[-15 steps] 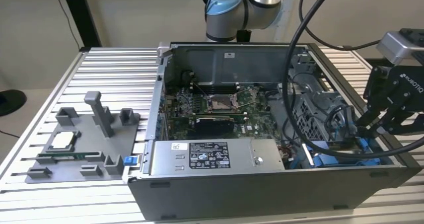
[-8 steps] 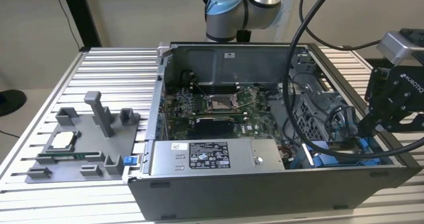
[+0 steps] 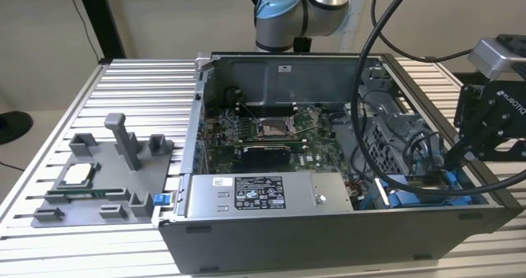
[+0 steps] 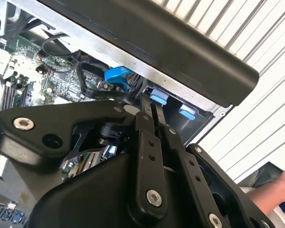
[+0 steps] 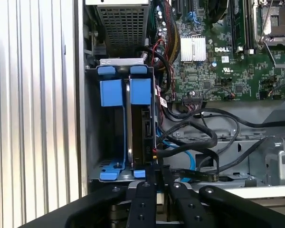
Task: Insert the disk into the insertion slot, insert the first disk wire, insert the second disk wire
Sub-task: 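Insert the second disk wire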
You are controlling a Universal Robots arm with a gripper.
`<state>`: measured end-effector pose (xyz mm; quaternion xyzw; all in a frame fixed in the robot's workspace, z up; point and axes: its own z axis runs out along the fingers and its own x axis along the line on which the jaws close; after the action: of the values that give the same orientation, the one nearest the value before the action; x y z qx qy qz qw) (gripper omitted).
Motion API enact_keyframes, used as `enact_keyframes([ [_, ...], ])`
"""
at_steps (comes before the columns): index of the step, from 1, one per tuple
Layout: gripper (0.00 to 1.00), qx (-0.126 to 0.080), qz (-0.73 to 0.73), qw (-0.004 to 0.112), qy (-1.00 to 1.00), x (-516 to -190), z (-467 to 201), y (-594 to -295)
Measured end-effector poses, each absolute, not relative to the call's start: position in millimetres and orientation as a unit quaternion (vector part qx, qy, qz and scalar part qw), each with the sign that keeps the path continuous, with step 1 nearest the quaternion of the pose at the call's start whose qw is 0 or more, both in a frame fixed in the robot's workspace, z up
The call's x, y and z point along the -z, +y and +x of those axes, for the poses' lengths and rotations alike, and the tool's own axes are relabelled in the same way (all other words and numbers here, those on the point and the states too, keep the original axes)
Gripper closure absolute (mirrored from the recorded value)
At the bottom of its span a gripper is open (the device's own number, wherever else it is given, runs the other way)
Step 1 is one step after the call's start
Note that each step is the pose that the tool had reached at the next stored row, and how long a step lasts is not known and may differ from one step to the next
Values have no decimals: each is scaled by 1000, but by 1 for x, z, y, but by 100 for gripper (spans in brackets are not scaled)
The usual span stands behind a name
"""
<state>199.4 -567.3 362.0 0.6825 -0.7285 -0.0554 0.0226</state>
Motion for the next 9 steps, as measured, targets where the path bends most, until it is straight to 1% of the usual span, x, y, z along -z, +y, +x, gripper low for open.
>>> enact_keyframes([
  [4,100,55,682,23,-728,-377,195,-567],
  [9,100,55,682,22,-728,-383,178,-567],
])
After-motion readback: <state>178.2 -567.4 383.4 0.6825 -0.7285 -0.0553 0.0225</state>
